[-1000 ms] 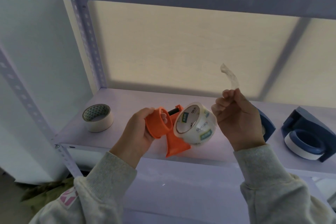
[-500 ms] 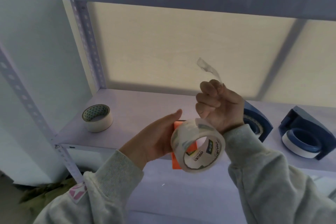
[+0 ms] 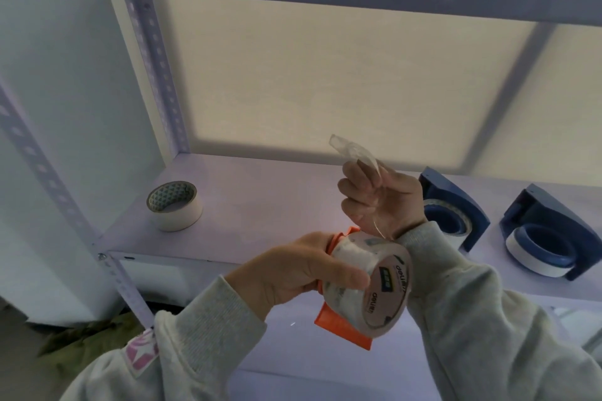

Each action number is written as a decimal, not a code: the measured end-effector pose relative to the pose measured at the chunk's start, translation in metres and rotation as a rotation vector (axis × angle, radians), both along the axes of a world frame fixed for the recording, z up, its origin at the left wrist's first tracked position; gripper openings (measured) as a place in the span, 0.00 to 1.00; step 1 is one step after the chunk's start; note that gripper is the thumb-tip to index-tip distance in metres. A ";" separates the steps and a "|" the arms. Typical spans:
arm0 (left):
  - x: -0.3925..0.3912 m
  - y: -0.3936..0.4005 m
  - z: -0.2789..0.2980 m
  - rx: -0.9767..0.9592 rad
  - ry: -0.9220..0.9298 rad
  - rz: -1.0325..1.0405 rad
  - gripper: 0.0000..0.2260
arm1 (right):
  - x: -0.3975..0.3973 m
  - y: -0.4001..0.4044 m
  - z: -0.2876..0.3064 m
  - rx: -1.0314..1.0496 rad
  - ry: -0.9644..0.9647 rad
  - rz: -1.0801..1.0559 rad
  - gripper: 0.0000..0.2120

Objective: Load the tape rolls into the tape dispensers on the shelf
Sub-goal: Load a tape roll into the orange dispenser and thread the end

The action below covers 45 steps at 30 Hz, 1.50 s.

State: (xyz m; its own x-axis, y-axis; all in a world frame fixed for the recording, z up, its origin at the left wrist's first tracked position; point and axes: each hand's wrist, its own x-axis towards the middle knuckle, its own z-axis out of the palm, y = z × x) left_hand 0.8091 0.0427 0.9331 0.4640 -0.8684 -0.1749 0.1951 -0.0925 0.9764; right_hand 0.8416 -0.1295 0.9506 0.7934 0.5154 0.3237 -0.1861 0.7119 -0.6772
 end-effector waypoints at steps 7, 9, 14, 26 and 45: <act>0.004 0.004 0.001 -0.083 -0.049 0.214 0.23 | -0.018 -0.008 0.025 -0.481 -0.039 -0.415 0.07; 0.006 0.005 0.002 -0.093 -0.089 0.295 0.25 | -0.021 -0.010 0.031 -0.587 -0.033 -0.557 0.09; -0.001 -0.008 0.000 -0.079 -0.138 0.515 0.20 | -0.038 0.017 0.024 -0.357 0.126 -0.709 0.07; -0.017 -0.020 -0.007 0.024 -0.457 0.679 0.19 | -0.046 0.019 0.014 -0.650 -0.036 -0.943 0.12; -0.021 -0.010 -0.023 -0.030 -0.331 0.551 0.18 | -0.044 0.001 0.049 -0.481 0.145 -0.781 0.11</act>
